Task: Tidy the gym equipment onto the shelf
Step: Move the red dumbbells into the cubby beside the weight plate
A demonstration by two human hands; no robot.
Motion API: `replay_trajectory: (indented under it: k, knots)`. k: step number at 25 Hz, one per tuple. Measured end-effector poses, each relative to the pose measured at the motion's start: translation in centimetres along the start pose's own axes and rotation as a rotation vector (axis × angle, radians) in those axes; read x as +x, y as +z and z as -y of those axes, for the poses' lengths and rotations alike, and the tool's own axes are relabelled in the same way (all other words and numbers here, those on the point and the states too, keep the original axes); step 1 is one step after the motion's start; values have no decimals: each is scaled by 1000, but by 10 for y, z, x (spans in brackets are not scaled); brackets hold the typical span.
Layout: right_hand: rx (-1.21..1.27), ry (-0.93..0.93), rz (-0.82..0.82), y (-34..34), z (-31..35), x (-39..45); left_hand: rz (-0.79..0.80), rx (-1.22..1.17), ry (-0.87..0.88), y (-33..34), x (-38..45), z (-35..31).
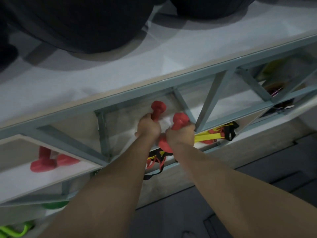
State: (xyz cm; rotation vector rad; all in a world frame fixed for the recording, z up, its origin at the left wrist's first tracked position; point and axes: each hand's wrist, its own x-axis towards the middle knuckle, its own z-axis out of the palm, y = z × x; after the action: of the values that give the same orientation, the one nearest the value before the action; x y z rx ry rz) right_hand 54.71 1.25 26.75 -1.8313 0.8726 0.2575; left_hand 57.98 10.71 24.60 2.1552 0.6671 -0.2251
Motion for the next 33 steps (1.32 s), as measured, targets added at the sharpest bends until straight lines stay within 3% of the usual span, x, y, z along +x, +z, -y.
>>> replay_trajectory:
  k: [10,15,19,22,26,33]
  knots:
    - [222,-140,161,-7,-17,-82,15,-226,30,-65,-79,26]
    - [236,-77,123,11,-49,-151,98,-447,-3,-130,-156,104]
    - [138,-103,158,41,-89,-222,146,-467,-48,-185,-197,195]
    - [99,-87,287,88,-105,-270,44,-482,-82,-239,-206,249]
    - [9,-203,439,158,-87,-310,-132,-520,-105,-313,-187,295]
    - [-66,-413,539,280,-9,-312,-344,-360,-149,-382,-91,312]
